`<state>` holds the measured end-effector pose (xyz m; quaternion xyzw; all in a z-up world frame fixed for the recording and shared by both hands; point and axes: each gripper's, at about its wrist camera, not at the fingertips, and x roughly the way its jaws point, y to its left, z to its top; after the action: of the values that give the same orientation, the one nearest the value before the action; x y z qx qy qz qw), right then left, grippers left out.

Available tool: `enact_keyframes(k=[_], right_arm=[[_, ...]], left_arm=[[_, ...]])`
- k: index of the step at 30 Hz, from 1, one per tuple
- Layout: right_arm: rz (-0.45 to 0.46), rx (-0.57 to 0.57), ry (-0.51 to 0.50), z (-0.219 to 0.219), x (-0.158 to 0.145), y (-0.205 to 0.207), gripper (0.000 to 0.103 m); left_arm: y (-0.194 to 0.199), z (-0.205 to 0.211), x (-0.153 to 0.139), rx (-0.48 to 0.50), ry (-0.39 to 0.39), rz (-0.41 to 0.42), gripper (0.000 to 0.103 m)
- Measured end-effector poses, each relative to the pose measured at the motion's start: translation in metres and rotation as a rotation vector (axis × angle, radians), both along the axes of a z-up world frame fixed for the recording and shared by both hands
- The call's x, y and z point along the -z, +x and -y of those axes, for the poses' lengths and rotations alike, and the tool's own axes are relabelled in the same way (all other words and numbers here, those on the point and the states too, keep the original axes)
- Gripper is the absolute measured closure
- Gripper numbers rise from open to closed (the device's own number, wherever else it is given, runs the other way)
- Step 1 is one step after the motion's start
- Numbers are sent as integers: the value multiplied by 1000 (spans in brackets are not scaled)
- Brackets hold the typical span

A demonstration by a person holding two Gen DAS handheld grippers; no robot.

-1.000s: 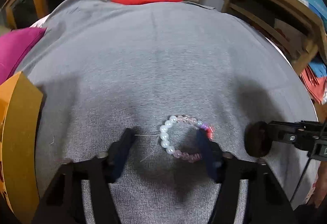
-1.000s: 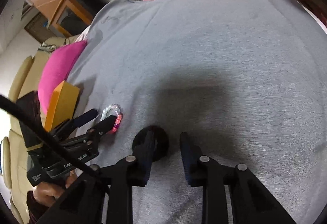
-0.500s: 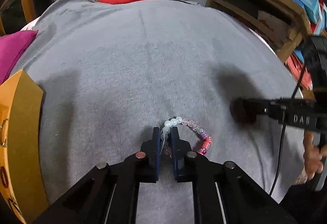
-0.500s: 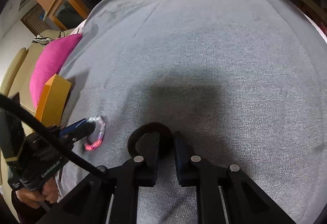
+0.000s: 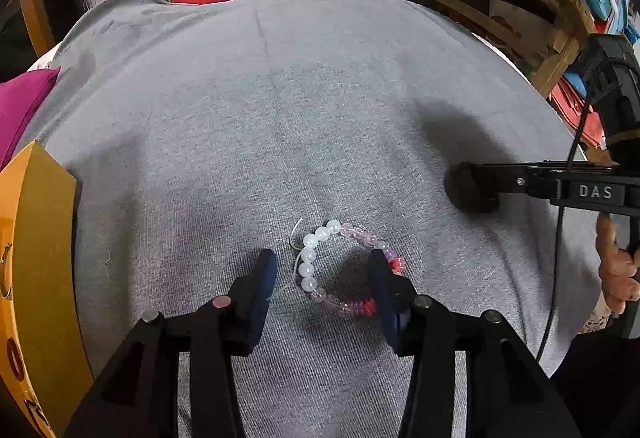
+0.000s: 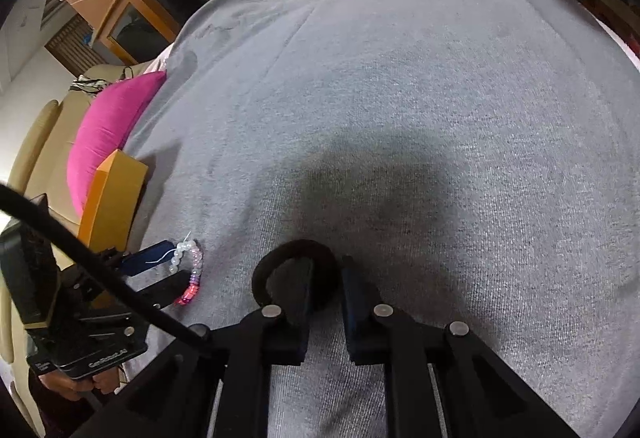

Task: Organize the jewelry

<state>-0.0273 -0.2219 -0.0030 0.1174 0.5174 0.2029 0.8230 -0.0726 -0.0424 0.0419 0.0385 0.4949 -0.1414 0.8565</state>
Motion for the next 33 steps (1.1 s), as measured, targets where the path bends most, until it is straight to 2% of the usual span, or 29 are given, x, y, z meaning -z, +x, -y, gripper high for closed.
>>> enact_keyframes(k=[3,4,8,10,17,20,21,23,26,30,32,33], right_arm=[[2,-7,-3,2,-1,-3,87],[1,-8,-3,3,-1,-4,87],[1,-7,-3,6,-2,-6,87],[6,-11,-8,5,-3,-7,87],[41,-28,-50,0,-4,-10,87],[40,-28,-50,0,-4,-9,88],[39,-28,-49,0,-4,-9,88],[34,-30,-42,2,-4,-9,88],[26,-30,-31,6,-4,-9,87],[23,-24,-24,11,-4,-11,87],[26,-24,-28,12,-4,-12,87],[29,-24,-29,12,-5,-12,87]], left_arm=[[-1,3,0,-3,-5,10,58],[0,4,0,0,-11,11,67],[3,7,0,21,-27,10,88],[1,10,-1,26,-27,11,93],[-8,6,-8,38,-25,23,94],[-10,7,-7,42,13,25,94],[-10,7,-5,41,27,21,92],[-8,10,-1,44,36,9,82],[-8,12,-1,46,34,22,82],[-6,14,-1,36,18,32,83],[-7,15,-2,32,21,41,94],[-8,15,-5,27,11,47,94]])
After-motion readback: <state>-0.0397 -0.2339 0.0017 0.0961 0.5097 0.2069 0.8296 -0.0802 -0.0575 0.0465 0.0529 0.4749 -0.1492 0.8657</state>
